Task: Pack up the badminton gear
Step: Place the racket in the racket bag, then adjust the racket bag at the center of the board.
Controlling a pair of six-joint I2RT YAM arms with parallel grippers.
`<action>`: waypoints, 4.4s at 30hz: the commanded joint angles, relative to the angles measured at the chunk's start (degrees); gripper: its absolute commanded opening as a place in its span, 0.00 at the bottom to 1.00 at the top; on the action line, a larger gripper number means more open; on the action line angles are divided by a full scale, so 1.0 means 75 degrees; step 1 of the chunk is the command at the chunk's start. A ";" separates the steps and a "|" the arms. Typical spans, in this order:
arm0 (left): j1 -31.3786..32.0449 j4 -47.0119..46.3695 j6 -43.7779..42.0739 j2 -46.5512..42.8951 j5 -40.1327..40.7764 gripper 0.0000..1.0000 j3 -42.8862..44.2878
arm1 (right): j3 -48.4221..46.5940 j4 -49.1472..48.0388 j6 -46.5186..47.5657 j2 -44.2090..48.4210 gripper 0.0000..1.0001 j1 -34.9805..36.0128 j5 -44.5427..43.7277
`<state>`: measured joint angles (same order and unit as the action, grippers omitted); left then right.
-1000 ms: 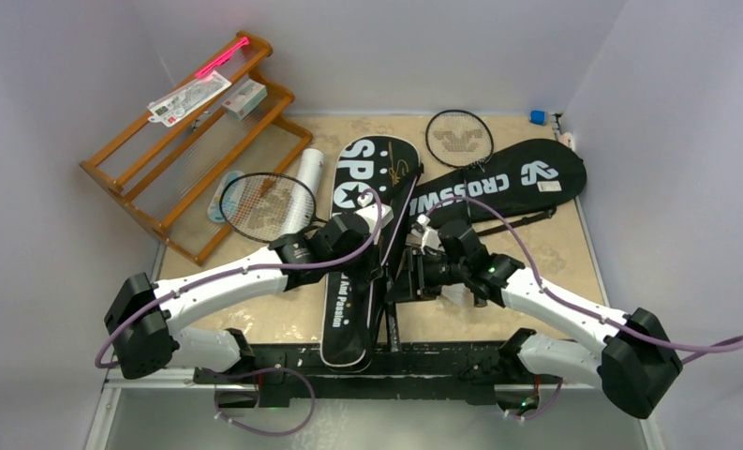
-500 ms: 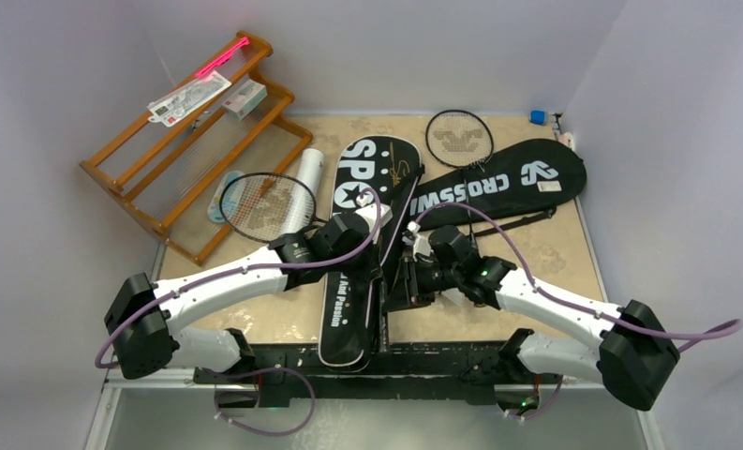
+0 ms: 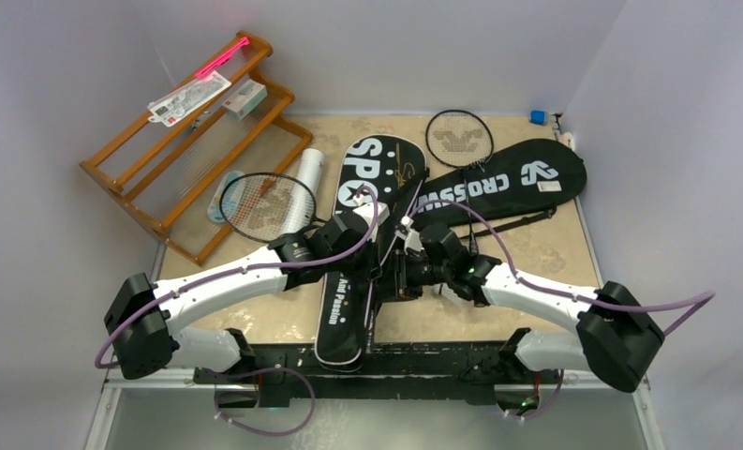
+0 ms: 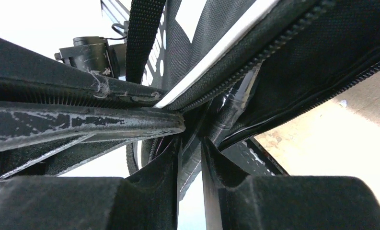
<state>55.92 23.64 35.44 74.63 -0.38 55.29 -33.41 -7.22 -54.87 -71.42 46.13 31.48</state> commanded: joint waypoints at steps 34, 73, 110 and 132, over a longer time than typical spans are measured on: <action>-0.0038 -0.1045 0.0184 -0.0218 -0.0664 0.00 -0.0305 | -0.0073 -0.1015 -0.0337 -0.0484 0.24 0.0712 -0.0860; 0.0411 0.0247 -0.0520 0.0313 0.1635 0.06 -0.0456 | -0.2478 0.0451 0.1072 -0.2385 0.53 -0.4381 -0.1492; 0.2159 0.0352 -0.1001 0.1552 0.4044 0.80 0.0829 | -0.2774 0.1830 0.1499 -0.0843 0.12 -0.4110 -0.1028; 0.3129 0.2855 0.0735 0.3431 0.6851 0.85 0.2754 | -0.2975 0.2064 0.1277 -0.0642 0.12 -0.3599 -0.1444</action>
<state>79.31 42.15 38.59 99.96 46.83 73.63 -53.87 9.58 -44.56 -78.37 18.35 19.86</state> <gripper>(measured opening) 0.862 0.122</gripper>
